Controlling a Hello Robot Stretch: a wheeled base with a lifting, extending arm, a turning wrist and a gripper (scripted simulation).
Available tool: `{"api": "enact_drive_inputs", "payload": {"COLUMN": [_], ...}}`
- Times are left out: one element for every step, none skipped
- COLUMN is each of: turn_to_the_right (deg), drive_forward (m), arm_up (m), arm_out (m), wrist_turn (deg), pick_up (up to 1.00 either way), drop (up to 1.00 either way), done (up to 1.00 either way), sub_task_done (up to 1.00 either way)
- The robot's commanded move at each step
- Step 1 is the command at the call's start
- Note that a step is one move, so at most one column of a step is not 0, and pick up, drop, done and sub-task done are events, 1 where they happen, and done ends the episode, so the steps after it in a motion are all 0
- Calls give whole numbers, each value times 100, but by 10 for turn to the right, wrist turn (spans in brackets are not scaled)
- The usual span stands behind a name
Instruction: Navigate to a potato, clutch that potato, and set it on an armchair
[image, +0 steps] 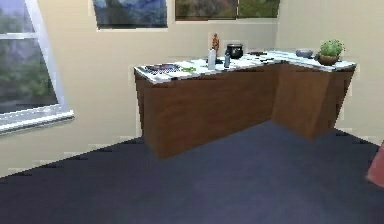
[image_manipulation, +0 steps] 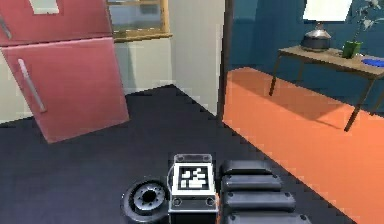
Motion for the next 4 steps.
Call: {"api": "enact_drive_inputs", "payload": {"turn_to_the_right": [0, 450, 90, 0], "drive_forward": [5, 0, 0, 65], "arm_up": [0, 0, 0, 0], "arm_out": [0, 0, 0, 0], "wrist_turn": [0, 0, 0, 0], "pick_up": [0, 0, 0, 0], "drop": [0, 0, 0, 0], "done": [0, 0, 0, 0], "sub_task_done": [0, 0, 0, 0]}}
